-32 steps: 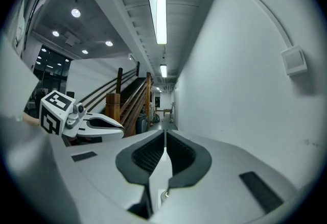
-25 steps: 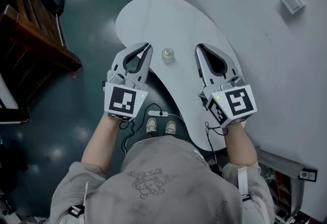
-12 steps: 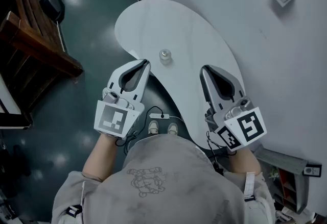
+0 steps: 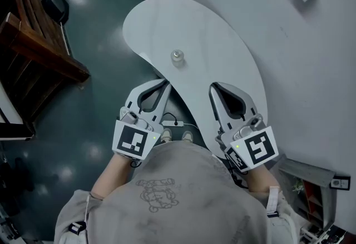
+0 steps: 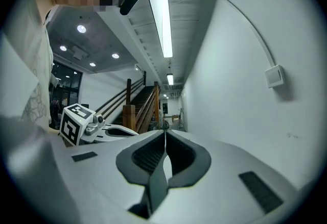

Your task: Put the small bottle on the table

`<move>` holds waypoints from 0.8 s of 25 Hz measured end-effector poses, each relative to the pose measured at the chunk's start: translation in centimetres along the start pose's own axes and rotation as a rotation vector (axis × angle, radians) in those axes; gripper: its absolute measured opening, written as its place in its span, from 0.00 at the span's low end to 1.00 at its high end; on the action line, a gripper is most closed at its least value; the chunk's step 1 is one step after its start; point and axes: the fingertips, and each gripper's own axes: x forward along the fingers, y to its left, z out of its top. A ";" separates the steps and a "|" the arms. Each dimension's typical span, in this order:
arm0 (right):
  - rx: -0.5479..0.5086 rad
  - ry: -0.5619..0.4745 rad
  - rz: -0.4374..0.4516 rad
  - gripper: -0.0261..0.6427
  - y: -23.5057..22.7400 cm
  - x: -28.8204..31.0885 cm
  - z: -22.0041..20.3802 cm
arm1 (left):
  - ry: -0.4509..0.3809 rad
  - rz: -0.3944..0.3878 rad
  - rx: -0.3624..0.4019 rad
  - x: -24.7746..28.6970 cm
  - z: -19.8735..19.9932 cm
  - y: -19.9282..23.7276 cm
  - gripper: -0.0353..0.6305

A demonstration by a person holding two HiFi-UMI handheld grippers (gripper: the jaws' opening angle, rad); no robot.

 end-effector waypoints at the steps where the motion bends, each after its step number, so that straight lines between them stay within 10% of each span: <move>1: -0.005 0.007 0.000 0.09 0.2 -0.1 -0.3 | 0.005 -0.001 -0.004 -0.1 -0.3 -0.2 0.09; 20: -0.038 0.028 0.001 0.09 0.1 -0.4 -2.1 | 0.047 0.006 0.013 -0.4 -0.7 -1.4 0.09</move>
